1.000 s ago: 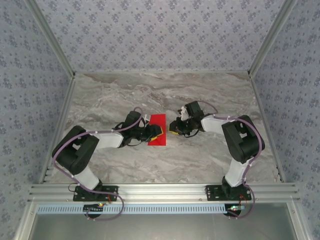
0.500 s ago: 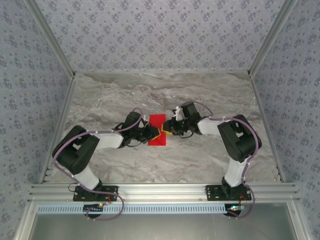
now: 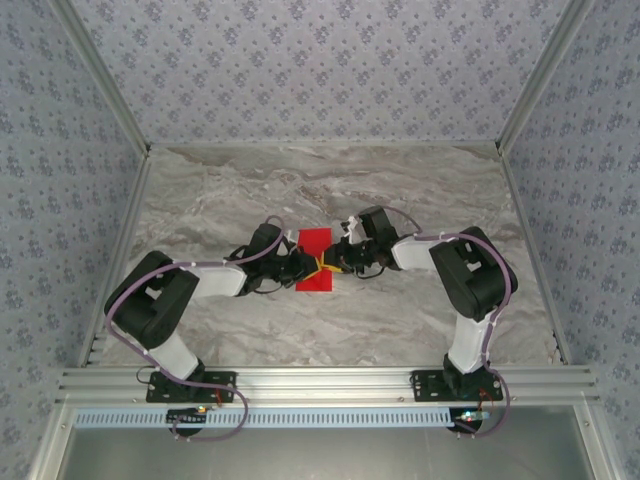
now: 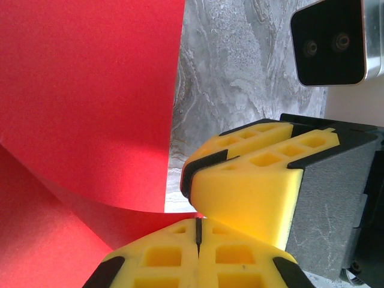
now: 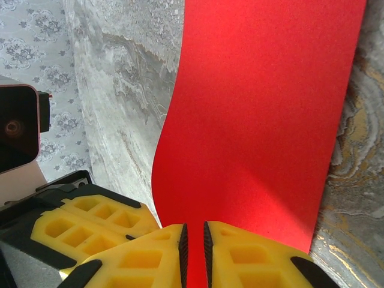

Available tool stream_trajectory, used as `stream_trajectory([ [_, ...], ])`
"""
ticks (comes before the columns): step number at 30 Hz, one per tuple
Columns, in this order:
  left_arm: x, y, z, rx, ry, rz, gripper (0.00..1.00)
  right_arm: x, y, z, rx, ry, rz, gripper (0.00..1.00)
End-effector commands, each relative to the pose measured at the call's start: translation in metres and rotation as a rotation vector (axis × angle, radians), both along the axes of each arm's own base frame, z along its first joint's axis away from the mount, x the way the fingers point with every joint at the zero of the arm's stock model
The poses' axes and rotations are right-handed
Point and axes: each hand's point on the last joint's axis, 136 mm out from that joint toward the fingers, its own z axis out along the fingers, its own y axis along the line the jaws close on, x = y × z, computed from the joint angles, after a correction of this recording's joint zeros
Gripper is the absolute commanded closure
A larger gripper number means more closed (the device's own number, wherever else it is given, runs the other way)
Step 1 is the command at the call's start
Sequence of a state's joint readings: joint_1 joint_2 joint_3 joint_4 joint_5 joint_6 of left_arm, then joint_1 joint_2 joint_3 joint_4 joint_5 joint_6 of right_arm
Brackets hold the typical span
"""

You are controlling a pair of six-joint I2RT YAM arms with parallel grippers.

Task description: Fold a paper plane with a square sheet of paper (pick it up from the middle)

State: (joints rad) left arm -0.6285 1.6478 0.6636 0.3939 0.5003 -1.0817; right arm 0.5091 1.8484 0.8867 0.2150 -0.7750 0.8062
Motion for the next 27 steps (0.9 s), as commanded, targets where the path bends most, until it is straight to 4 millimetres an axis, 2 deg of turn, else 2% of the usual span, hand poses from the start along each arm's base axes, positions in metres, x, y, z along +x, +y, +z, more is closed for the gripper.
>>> stream_trajectory([
  [1, 0.001, 0.003, -0.007, 0.018, -0.012, 0.000, 0.99, -0.006, 0.001, -0.003, 0.006, 0.026, 0.008, 0.82],
  [10, 0.000, 0.004, -0.011, 0.026, -0.003, -0.001, 1.00, -0.005, -0.009, 0.000, 0.004, 0.012, -0.018, 0.79],
  [20, 0.000, 0.004, -0.012, 0.028, -0.003, -0.001, 1.00, -0.006, -0.002, 0.007, 0.048, 0.003, -0.008, 0.79],
  [27, 0.004, 0.005, -0.011, 0.035, -0.010, 0.004, 1.00, -0.015, -0.018, -0.002, -0.040, -0.089, 0.002, 0.80],
])
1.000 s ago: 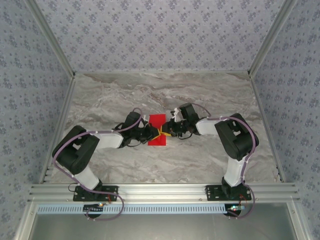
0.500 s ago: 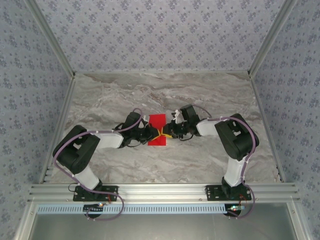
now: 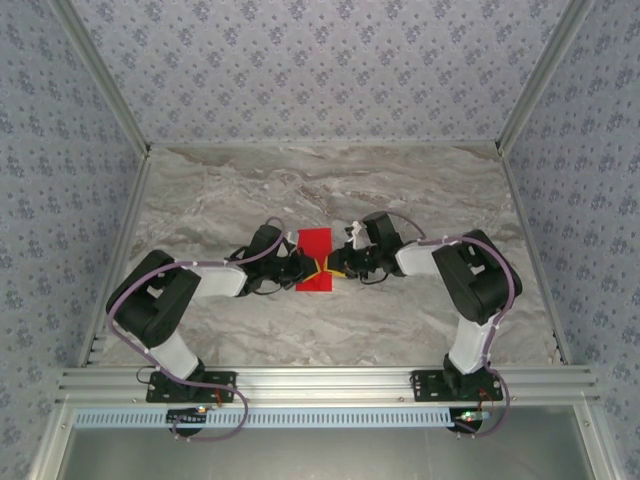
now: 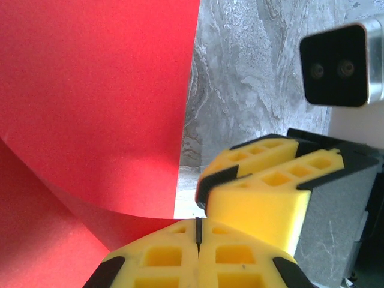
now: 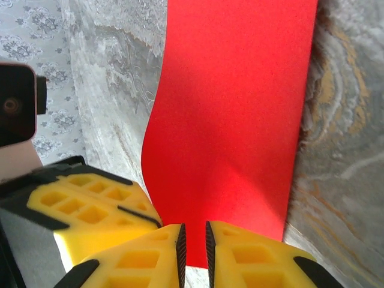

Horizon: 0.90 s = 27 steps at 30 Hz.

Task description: Fold a paper plane with a square sheet of paper (pick it up from the middle)

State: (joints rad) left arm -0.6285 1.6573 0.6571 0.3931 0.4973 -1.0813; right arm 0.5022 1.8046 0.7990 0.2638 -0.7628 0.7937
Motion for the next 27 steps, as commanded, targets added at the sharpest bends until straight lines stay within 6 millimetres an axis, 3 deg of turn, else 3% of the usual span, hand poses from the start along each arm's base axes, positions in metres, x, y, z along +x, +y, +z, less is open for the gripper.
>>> stream_trajectory([
  [1, 0.007, 0.004, -0.005, 0.026, -0.021, 0.005, 1.00, -0.002, -0.008, 0.003, -0.043, -0.085, 0.010, 0.80],
  [11, 0.021, 0.003, -0.009, 0.027, -0.030, 0.024, 1.00, -0.008, 0.000, 0.001, -0.111, -0.202, 0.073, 0.75],
  [27, 0.025, 0.008, -0.007, 0.013, -0.044, 0.056, 0.98, -0.014, 0.014, -0.004, -0.097, -0.175, 0.104, 0.70],
])
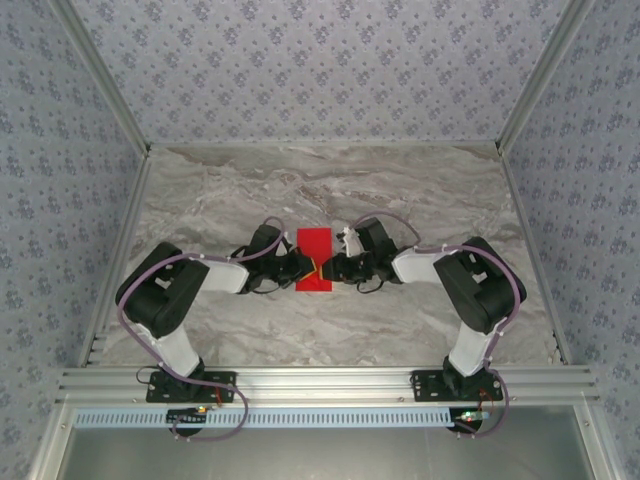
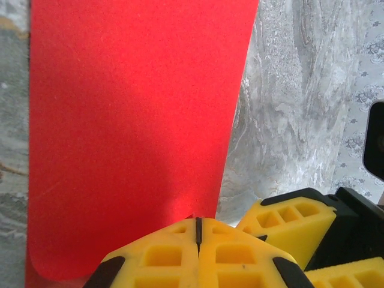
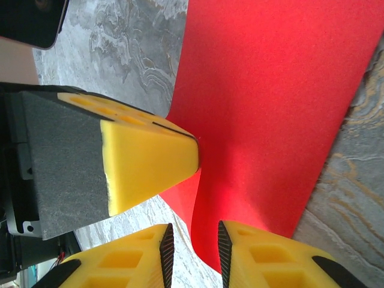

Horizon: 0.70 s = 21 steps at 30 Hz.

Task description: Fold a paper plane with a square sheet of paper (pick it up from the middle)

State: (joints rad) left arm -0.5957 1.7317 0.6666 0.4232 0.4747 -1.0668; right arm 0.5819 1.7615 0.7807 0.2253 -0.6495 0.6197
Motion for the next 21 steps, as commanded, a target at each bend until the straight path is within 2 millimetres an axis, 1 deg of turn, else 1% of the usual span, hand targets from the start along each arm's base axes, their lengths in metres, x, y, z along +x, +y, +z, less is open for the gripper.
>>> stream_trajectory([
  [1, 0.010, -0.001, 0.013, -0.021, -0.051, 0.015, 0.98, 0.003, 0.005, 0.000, 0.002, 0.001, 0.006, 0.70],
  [6, 0.010, 0.000, 0.013, -0.023, -0.053, 0.018, 0.98, 0.001, 0.009, -0.005, -0.017, 0.002, 0.037, 0.71],
  [14, 0.011, 0.000, 0.014, -0.025, -0.054, 0.021, 0.98, -0.003, 0.018, -0.006, -0.011, -0.003, 0.085, 0.72],
  [21, 0.012, 0.001, 0.015, -0.027, -0.057, 0.025, 0.98, -0.007, 0.020, -0.013, -0.020, 0.012, 0.096, 0.78],
])
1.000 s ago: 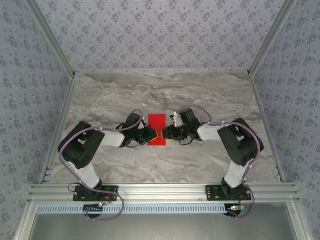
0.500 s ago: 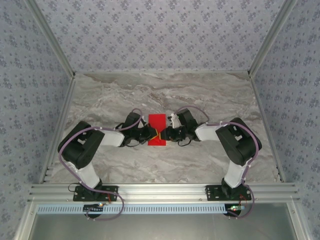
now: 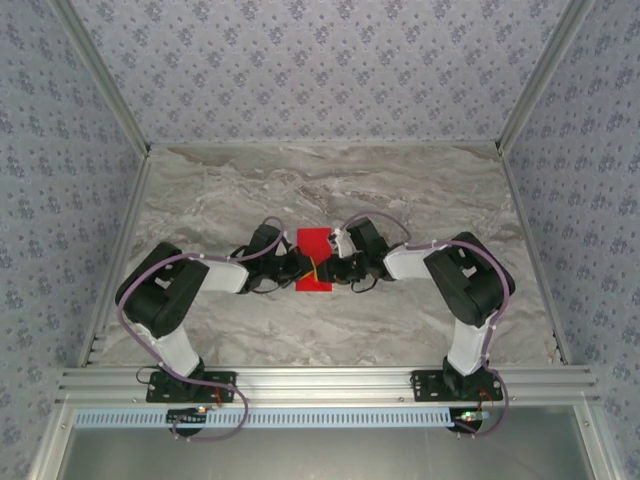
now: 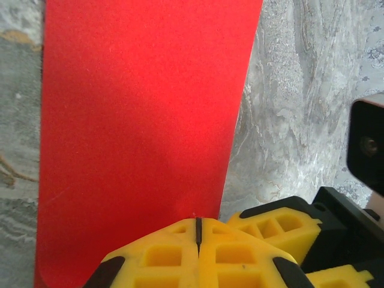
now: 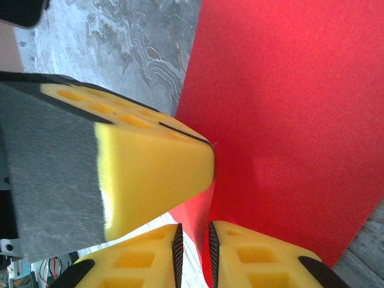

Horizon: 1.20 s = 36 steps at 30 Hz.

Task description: Fold a paper plane with a square sheet of paper (pick it up from the middle)

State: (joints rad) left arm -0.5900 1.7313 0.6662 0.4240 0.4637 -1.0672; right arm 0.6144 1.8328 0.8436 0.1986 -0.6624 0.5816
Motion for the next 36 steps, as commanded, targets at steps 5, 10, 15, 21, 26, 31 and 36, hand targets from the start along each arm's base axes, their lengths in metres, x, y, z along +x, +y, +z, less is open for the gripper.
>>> stream_trajectory([
  [5, 0.009, -0.002, 0.017, -0.035, -0.054, 0.013, 0.99, -0.005, 0.002, -0.005, -0.013, 0.010, 0.030, 0.84],
  [10, 0.010, 0.000, 0.026, -0.048, -0.072, 0.020, 0.97, 0.002, -0.003, -0.007, -0.027, 0.006, -0.015, 0.95],
  [15, 0.009, 0.010, 0.041, -0.056, -0.109, 0.042, 0.87, 0.012, -0.013, -0.002, 0.009, -0.010, -0.076, 0.98],
  [21, 0.002, 0.010, 0.042, -0.084, -0.113, 0.032, 0.77, 0.019, -0.020, 0.005, 0.063, 0.019, -0.134, 0.98],
  [26, 0.001, 0.004, 0.038, -0.111, -0.103, 0.020, 0.77, 0.023, -0.025, 0.007, 0.084, 0.020, -0.162, 0.98],
  [31, 0.002, -0.008, 0.039, -0.126, -0.103, -0.013, 0.78, 0.024, -0.030, 0.006, 0.075, 0.019, -0.173, 0.97],
  [36, 0.007, -0.015, 0.037, -0.133, -0.099, -0.030, 0.79, 0.024, -0.030, 0.006, 0.073, 0.020, -0.172, 0.96],
])
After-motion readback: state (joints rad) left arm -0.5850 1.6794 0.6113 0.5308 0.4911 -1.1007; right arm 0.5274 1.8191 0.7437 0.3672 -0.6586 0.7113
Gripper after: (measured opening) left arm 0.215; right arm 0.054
